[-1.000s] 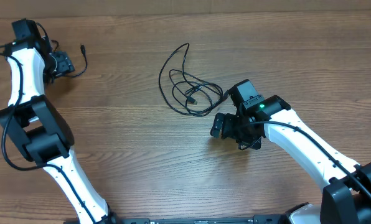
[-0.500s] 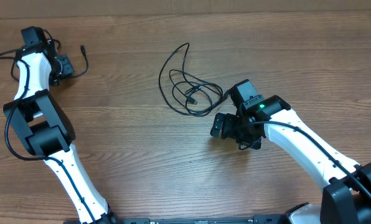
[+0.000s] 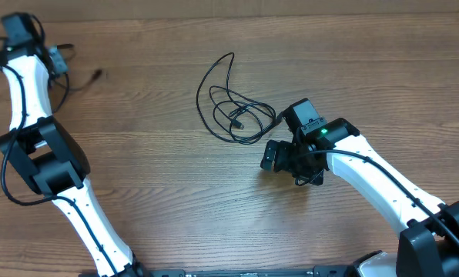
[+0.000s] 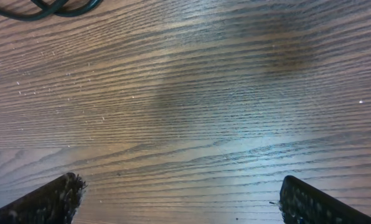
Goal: Untangle cables
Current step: 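Carry the cable left and lay it on the table's left side, then release the right gripper and move the left gripper back to the remaining cables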
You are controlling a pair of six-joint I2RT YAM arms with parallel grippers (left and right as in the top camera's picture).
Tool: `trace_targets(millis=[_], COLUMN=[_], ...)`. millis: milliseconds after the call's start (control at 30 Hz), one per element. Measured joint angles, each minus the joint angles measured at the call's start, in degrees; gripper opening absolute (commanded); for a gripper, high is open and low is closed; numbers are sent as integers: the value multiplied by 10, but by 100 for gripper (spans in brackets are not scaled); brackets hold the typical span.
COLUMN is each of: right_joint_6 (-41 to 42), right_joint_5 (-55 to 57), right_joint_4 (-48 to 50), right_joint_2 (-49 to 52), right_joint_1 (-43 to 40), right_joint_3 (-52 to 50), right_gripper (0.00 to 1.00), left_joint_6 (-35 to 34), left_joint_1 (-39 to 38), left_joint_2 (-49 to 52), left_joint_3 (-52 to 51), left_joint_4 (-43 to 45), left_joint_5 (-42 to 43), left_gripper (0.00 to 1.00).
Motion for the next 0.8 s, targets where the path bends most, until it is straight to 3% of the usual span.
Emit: trace_targets(millis=[33,67,133,167,400,533,633,800], right_joint_6=[0,0,0,0,0,0,0,0], right_joint_5=[0,0,0,0,2,3,4,6], right_joint_4=[0,0,0,1,2,11,12,13], right_joint_2=[0,0,0,0,0,0,0,0], right_joint_1=[0,0,0,0,0,0,-2,-49], right_joint_3=[0,0,0,0,0,0,0,0], right_gripper=[100,100,100,100,100,100,100,100], left_joint_6=[-1,0,1,0,0,0,0,28], left_joint_1=[1,2,2,2,2,2,2,0], left_joint_2=[0,0,0,0,0,0,0,0], left_joint_3=[10,16,19,19,19,19,19,19], left_joint_4=[-1,-1,-8,-16,-77,-137,-164,-173], left_joint_5=[0,-2,-4,-4,5,64,156,449], left_gripper=[29,57,94,100,100,100,100,100])
